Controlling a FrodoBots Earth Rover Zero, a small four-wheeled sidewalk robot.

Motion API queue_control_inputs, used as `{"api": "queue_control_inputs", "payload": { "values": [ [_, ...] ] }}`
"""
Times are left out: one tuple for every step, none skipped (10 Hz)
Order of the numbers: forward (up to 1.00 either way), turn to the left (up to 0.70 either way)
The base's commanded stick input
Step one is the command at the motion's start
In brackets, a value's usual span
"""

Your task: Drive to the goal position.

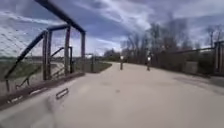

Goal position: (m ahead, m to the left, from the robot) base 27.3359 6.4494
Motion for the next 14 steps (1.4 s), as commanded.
{"api": "queue_control_inputs", "payload": {
  "values": [
    [1.0,0.01],
    [1.0,0.01],
    [1.0,0.01],
    [1.0,0.01],
    [1.0,0.01],
    [1.0,0.01],
    [1.0,0.01],
    [1.0,0.01],
    [1.0,0.01],
    [1.0,0.01],
    [1.0,0.01],
    [1.0,0.01],
    [1.0,0.01],
    [1.0,0.01]
  ]
}}
